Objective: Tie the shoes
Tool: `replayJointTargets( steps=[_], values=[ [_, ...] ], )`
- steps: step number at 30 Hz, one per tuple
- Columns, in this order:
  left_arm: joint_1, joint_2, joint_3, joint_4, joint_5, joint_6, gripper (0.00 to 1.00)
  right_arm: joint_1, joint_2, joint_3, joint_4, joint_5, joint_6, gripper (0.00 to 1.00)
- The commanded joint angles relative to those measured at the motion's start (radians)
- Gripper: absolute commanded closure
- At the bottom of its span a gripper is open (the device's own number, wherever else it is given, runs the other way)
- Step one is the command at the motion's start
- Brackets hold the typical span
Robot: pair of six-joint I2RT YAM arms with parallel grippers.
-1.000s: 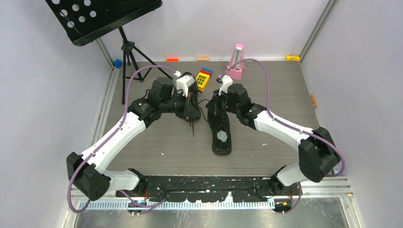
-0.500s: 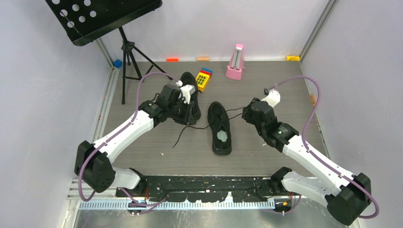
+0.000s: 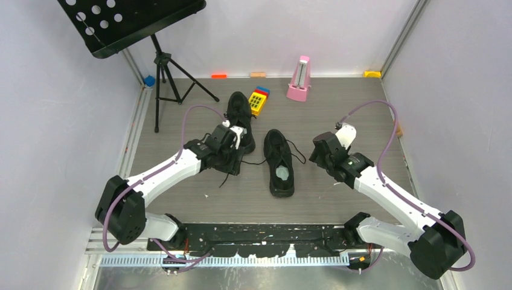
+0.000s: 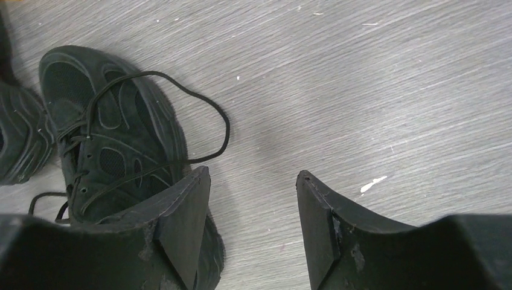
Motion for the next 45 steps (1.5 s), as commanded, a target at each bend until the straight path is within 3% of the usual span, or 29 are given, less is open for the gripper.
replayJointTargets(
  steps=[1, 7, 11, 16, 23, 26, 31, 36, 42, 45],
  values=[
    [-0.03, 0.032, 0.02, 0.023, -0.159, 0.036, 0.45, -0.008, -0.034, 0.054, -0.002, -0.063, -0.089, 0.39],
    [-0.039, 0.162, 0.074, 0.058, -0.172, 0.069, 0.41, -0.011, -0.082, 0.048, 0.007, -0.112, -0.129, 0.3],
    [-0.037, 0.255, 0.11, 0.076, -0.161, 0.061, 0.41, -0.029, -0.091, 0.051, -0.005, -0.112, -0.133, 0.29],
    [-0.032, 0.35, 0.135, 0.076, -0.213, 0.029, 0.45, -0.045, -0.081, 0.071, -0.028, -0.123, -0.147, 0.29],
    [0.031, 0.383, 0.118, 0.069, -0.162, -0.023, 0.56, -0.065, -0.071, 0.078, -0.027, -0.127, -0.155, 0.29],
    [0.073, 0.365, 0.083, 0.079, -0.113, -0.031, 0.62, -0.087, -0.016, 0.09, -0.026, -0.165, -0.164, 0.29],
    [0.1, 0.33, 0.04, 0.075, -0.091, -0.033, 1.0, -0.142, 0.112, 0.123, 0.003, -0.273, -0.126, 0.29],
    [0.101, 0.229, 0.002, 0.068, -0.123, -0.045, 1.0, -0.196, 0.246, 0.173, 0.082, -0.382, -0.154, 0.29],
    [0.101, 0.012, -0.041, 0.049, -0.137, -0.061, 1.0, -0.197, 0.462, 0.306, 0.096, -0.562, -0.405, 0.34],
    [0.101, -0.049, -0.044, 0.038, -0.103, -0.059, 1.0, -0.194, 0.568, 0.387, 0.032, -0.551, -0.473, 0.32]
  ],
)
